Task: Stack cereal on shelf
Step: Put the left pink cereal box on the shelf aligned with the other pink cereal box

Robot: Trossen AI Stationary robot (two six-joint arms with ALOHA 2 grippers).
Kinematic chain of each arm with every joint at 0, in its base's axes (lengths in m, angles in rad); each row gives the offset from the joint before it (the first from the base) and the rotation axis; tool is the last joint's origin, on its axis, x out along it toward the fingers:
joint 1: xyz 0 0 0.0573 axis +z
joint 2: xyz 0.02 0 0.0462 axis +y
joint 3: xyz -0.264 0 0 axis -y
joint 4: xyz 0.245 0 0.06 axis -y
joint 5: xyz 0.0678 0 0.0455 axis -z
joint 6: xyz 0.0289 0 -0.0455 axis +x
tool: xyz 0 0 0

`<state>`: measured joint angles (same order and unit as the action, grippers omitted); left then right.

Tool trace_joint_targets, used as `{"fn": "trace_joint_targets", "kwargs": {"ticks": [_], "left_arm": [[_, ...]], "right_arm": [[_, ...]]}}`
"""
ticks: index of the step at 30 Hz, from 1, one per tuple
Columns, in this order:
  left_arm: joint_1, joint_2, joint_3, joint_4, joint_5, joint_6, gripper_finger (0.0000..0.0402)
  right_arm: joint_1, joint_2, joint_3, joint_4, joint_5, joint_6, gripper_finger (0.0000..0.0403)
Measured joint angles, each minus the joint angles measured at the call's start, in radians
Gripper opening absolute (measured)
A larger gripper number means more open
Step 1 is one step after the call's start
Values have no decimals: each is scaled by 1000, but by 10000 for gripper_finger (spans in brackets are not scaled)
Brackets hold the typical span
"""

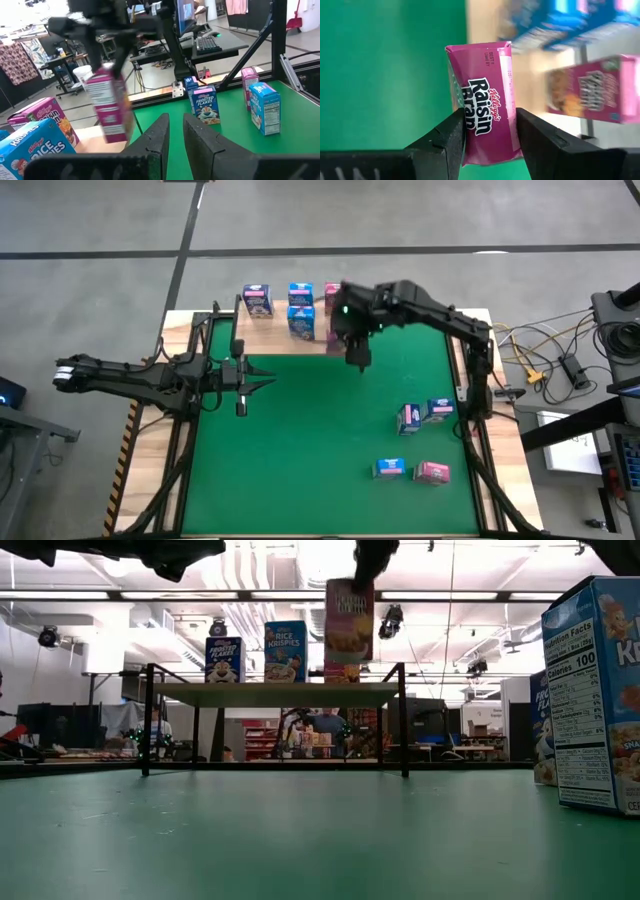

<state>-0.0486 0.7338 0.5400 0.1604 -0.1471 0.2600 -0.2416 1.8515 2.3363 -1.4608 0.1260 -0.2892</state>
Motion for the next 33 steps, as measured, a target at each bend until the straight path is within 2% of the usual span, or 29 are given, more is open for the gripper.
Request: {"fn": "trace_joint_targets", "kwargs": {"ticks": [7, 13, 18, 33], "left_arm": [[0, 0, 0, -5, 0, 0, 38], [0, 0, 0, -7, 0, 0, 38], [0, 0, 0, -7, 0, 8, 38], [0, 0, 0, -7, 0, 11, 38]], "right_arm": [[-167, 1, 0, 45, -125, -83, 155], [-242, 10, -4, 82, -243, -123, 155], [-251, 11, -50, 160, -256, -151, 155], [-250, 11, -106, 173, -204, -165, 155]]}}
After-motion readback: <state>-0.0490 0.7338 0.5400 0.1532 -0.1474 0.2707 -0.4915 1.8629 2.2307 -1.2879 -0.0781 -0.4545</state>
